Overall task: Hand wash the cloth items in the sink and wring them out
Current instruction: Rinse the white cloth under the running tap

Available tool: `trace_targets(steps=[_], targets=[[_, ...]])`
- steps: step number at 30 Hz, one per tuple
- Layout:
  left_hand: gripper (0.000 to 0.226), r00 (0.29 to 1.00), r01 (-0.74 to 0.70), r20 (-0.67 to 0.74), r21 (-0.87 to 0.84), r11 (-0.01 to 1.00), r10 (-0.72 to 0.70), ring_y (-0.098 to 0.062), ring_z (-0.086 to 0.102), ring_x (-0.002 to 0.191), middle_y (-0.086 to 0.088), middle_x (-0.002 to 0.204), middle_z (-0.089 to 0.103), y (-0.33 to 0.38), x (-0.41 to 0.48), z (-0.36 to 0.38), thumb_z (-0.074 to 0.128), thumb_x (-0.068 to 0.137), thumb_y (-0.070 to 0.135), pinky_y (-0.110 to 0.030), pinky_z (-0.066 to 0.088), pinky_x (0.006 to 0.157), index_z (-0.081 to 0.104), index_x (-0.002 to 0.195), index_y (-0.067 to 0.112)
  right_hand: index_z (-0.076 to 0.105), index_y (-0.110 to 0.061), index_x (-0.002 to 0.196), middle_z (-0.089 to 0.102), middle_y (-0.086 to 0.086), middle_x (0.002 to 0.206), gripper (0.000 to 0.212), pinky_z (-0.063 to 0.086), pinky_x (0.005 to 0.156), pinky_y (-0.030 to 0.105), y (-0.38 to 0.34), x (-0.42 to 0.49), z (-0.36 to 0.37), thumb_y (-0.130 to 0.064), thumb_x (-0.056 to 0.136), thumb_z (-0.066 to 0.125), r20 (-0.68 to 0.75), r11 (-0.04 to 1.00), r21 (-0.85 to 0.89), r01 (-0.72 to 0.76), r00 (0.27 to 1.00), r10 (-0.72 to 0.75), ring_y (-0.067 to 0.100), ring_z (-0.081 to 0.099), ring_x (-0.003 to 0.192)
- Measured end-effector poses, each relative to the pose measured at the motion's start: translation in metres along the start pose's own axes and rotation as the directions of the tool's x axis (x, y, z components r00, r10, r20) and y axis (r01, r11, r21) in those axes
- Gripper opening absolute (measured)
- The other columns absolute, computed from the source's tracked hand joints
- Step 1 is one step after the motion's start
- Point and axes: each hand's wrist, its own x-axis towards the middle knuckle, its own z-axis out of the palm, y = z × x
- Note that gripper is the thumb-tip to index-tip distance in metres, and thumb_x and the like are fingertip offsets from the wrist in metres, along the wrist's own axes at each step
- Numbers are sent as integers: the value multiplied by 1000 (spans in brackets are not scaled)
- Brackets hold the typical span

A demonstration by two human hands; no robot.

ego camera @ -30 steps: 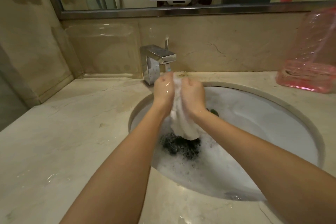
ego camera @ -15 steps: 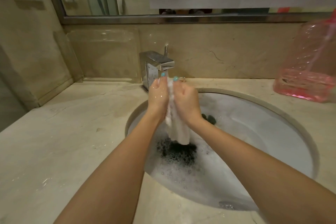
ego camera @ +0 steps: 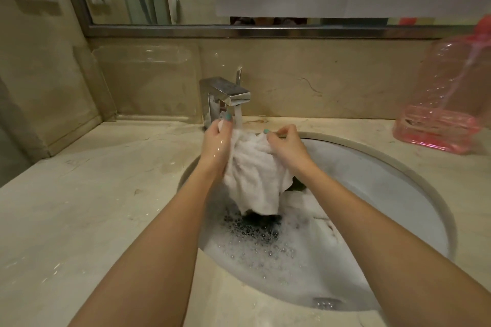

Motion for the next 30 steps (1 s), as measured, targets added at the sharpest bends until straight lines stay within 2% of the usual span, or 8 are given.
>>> trace_targets(steps=[3,8,10,12,15,19,25,30], targets=[[18,994,-82,99,301,950,55,-19,58,89,-3,100,61,-13,1,-6,44,100,27,-36,50,82,56,104,15,56,-14,109,56,-3,102,37,39,64,23,10,5,-10,-47,94,55,44,998,-35,47,998,-46,14,53,93],[36,949,-50,262,674,737,-175,-18,61,91,-3,112,64,-23,6,-13,56,95,24,-31,51,77,51,130,15,58,-18,111,55,-2,111,25,41,72,26,27,6,-11,-34,93,62,153,971,-212,107,985,-75,14,53,97],[34,940,-42,266,709,704,-212,-17,63,84,-3,105,64,-25,4,-14,62,90,19,-29,52,67,56,124,15,64,-18,107,62,-1,112,15,43,79,27,24,6,-12,-24,93,62,153,970,-187,157,980,-129,12,57,96],[19,947,-61,274,671,739,-171,-15,62,78,0,92,62,-22,0,-12,62,90,11,-24,49,61,60,108,17,68,-17,107,67,2,113,16,50,85,30,24,3,-10,-21,92,63,306,973,-169,160,947,-102,12,61,93],[12,867,-156,454,638,754,-205,-16,63,87,-1,95,64,-23,-5,-3,62,92,7,-18,48,65,63,103,12,66,-15,120,64,1,124,34,48,99,34,40,1,3,-27,89,68,473,820,-527,223,878,65,17,61,108],[33,721,-189,541,755,628,-434,-15,59,98,0,117,60,-35,-3,-7,67,91,17,-21,48,80,57,122,13,67,-20,96,61,4,113,8,47,79,30,50,2,6,-24,89,67,408,659,-694,288,912,31,19,60,94],[24,633,-183,584,750,635,-508,-12,51,79,1,104,56,-34,-1,-9,64,92,33,-26,51,68,53,107,18,58,-17,84,59,-1,88,11,45,80,29,23,2,-11,-12,94,58,456,946,-220,236,883,-114,14,55,83],[22,801,-113,542,555,824,-255,-14,60,88,0,107,63,-17,-1,-16,60,96,29,-21,45,68,61,114,18,60,-13,85,54,7,86,13,44,77,42,0,3,-10,-17,96,55,301,993,107,54,950,-84,25,52,86]])
